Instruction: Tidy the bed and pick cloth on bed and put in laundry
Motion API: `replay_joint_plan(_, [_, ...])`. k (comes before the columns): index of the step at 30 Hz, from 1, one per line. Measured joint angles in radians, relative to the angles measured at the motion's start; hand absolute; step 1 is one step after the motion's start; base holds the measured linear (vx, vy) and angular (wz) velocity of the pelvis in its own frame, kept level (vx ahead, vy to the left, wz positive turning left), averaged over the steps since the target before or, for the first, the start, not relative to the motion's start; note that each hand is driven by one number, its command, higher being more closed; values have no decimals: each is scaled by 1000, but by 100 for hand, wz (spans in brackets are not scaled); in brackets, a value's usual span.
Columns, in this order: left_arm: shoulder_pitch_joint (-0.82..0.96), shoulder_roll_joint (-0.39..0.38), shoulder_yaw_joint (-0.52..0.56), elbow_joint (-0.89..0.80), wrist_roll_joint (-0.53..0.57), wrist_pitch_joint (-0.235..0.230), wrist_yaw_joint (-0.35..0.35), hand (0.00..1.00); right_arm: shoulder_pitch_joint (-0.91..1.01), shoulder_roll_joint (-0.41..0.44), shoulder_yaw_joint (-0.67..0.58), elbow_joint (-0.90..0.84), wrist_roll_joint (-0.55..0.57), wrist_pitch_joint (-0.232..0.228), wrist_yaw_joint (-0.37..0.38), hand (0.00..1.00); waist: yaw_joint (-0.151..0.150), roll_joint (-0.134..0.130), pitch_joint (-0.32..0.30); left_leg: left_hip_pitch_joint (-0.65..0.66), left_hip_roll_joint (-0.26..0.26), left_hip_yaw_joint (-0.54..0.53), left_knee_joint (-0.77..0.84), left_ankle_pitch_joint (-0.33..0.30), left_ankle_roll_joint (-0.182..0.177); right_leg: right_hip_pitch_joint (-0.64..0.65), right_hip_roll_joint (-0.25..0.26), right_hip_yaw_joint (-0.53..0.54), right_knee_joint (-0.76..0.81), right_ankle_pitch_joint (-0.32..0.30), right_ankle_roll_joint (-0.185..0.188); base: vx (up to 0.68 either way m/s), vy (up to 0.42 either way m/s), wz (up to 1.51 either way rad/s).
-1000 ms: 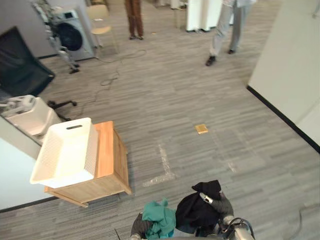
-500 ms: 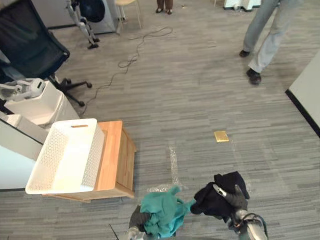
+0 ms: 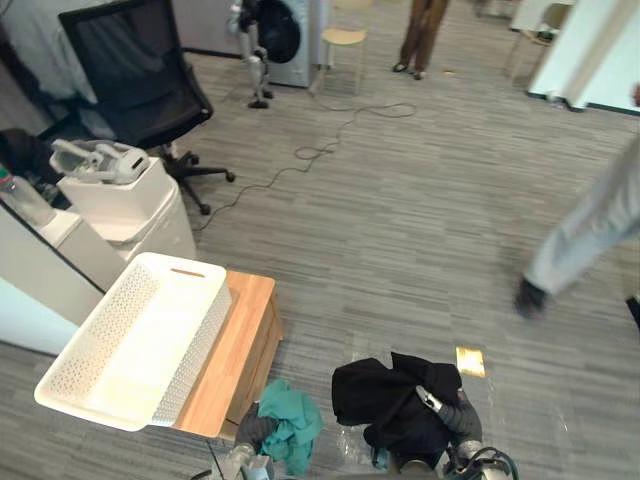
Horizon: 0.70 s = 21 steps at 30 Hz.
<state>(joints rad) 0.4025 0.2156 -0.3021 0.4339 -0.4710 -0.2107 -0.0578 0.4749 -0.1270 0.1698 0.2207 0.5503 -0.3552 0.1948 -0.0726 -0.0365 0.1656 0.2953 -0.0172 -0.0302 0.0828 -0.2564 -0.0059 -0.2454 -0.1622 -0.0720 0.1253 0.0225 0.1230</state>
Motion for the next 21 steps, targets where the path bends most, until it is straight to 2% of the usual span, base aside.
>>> replay_joint_plan(1, [35,3,4,-12,1,6,-1,100,29,-1,12,-36,0,16,2,100,-4,-6,-8,23,34,-15,34,-62,-5,-7,6,-13,86,52,-19,487,-350,70])
replay_joint_plan(2, [65,-22,3,-13,-1,6,-1,100,37,-10,12,-41,-2,32,4,100,5,37,-15,20,82,-22,85,-82,-38,-2,40,-54,138,46,-37,577,-416,66])
replay_joint_plan(3, [76,-41,5,-14,-4,5,-1,100,31,-18,14,-36,-3,38,8,100,8,52,-15,-25,107,-15,201,-80,-43,4,55,-79,144,22,-65,465,-340,50])
replay_joint_plan(4, [81,-58,11,-20,-12,3,-1,100,30,-27,13,-37,-5,36,24,100,10,62,-13,-122,125,-10,380,-56,-70,28,62,-106,126,9,-78,456,-355,55])
replay_joint_plan(5, [83,-78,12,-41,-21,-13,-5,100,27,-47,12,-37,-12,22,51,100,9,81,8,-250,165,16,620,41,-79,81,80,-134,88,-1,-94,335,-269,55])
replay_joint_plan(6, [82,-86,11,-47,-25,-23,-6,100,18,-53,15,-36,-13,14,65,100,11,84,23,-300,198,35,719,69,-90,115,88,-151,66,-5,-100,387,-288,63])
replay_joint_plan(7, [79,-93,10,-52,-26,-33,-7,100,11,-72,17,-32,-33,11,78,100,13,97,27,-375,256,103,849,69,-88,182,95,-201,21,-14,-113,359,-253,76])
replay_joint_plan(8, [71,-91,11,-60,-26,-34,-7,100,-6,-85,10,-15,-50,7,88,100,5,96,28,-421,287,176,893,64,-82,248,90,-241,-23,-25,-117,338,-245,83])
replay_joint_plan(9, [67,-91,12,-65,-30,-34,-10,100,-16,-91,6,-6,-53,7,89,100,4,96,29,-440,297,212,895,60,-79,279,88,-262,-43,-32,-114,363,-260,94])
replay_joint_plan(11, [57,-92,24,-78,-39,-34,-32,100,-37,-106,-2,9,-56,7,88,100,14,96,27,-483,311,345,826,55,-76,350,82,-332,-98,-39,-112,238,-162,79])
replay_joint_plan(12, [50,-92,30,-80,-47,-33,-42,100,-48,-109,-12,9,-61,7,89,100,27,95,23,-490,312,465,723,57,-71,372,77,-376,-125,-35,-103,192,-93,100])
replay_joint_plan(13, [47,-92,31,-80,-47,-33,-50,100,-55,-117,-16,9,-66,7,88,100,28,95,15,-487,301,588,605,58,-68,388,75,-430,-147,-33,-105,307,-121,115])
replay_joint_plan(15, [46,-99,28,-80,-47,-28,-52,100,-55,-131,-17,9,-73,7,86,100,27,99,7,-467,258,677,445,59,-46,410,73,-503,-153,-38,-96,349,-58,127])
replay_joint_plan(17, [50,-124,21,-78,-47,-9,-51,100,-58,-151,-13,9,-84,8,69,100,39,123,-19,-426,167,682,178,123,40,418,72,-583,-118,-72,-52,287,26,136])
replay_joint_plan(18, [49,-126,16,-72,-47,-3,-52,100,-68,-148,-10,13,-89,9,62,100,44,123,-21,-399,129,664,102,181,108,416,50,-590,-62,-106,-34,254,104,105])
replay_joint_plan(19, [43,-126,16,-61,-46,12,-51,100,-89,-142,9,15,-90,9,41,100,52,117,-28,-356,83,642,37,207,119,393,-5,-577,74,-156,-27,325,173,103])
replay_joint_plan(20, [41,-117,13,-62,-45,19,-51,100,-107,-133,21,15,-91,9,21,100,49,105,-31,-323,50,598,0,216,129,342,-59,-525,253,-188,-39,278,161,88])
replay_joint_plan(21, [41,-113,11,-64,-45,20,-50,100,-110,-126,25,16,-91,9,18,100,48,101,-31,-318,44,584,-6,216,129,328,-71,-504,303,-190,-42,278,122,128])
